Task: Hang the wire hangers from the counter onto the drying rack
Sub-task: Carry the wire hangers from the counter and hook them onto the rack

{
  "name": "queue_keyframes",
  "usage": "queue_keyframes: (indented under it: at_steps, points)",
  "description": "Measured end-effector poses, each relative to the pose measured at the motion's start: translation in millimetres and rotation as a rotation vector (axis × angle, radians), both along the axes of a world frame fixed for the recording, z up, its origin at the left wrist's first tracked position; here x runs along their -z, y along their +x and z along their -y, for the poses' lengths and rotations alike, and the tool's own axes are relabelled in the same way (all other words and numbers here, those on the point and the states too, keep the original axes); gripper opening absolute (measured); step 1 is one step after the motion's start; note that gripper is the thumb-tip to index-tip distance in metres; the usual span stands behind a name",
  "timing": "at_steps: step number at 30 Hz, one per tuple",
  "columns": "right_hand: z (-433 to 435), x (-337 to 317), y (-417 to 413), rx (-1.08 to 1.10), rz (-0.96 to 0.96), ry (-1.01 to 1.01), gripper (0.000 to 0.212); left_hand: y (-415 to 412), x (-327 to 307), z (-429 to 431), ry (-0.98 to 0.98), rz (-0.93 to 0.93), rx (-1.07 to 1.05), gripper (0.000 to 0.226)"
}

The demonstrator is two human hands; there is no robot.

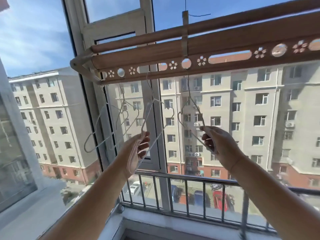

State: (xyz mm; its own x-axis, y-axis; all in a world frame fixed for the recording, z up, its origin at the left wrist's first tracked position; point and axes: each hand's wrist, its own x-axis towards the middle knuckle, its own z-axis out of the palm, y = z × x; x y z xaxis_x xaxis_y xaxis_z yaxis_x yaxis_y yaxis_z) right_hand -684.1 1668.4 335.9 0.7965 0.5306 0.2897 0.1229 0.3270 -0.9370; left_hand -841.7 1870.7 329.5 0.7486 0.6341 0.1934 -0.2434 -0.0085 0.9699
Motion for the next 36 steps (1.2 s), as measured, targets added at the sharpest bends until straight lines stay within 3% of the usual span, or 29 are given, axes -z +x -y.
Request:
queue_keyframes:
  at_steps: [8,13,18,25,36]
  points:
    - [30,77,-15,0.051,0.114,-0.242,0.036,-6,81,28,0.079,-0.242,0.161,0.030]
    - [60,110,-16,0.154,0.191,-0.343,0.053,5,114,64,0.288,-0.310,0.342,0.052]
    - [113,132,-7,0.261,0.168,-0.394,0.063,31,132,110,0.376,-0.315,0.450,0.054]
    - [223,144,7,0.415,0.143,-0.423,0.078,80,129,214,0.428,-0.271,0.600,0.054]
    - [476,163,31,0.723,0.049,-0.447,0.066,166,144,457,0.451,-0.239,0.875,0.054]
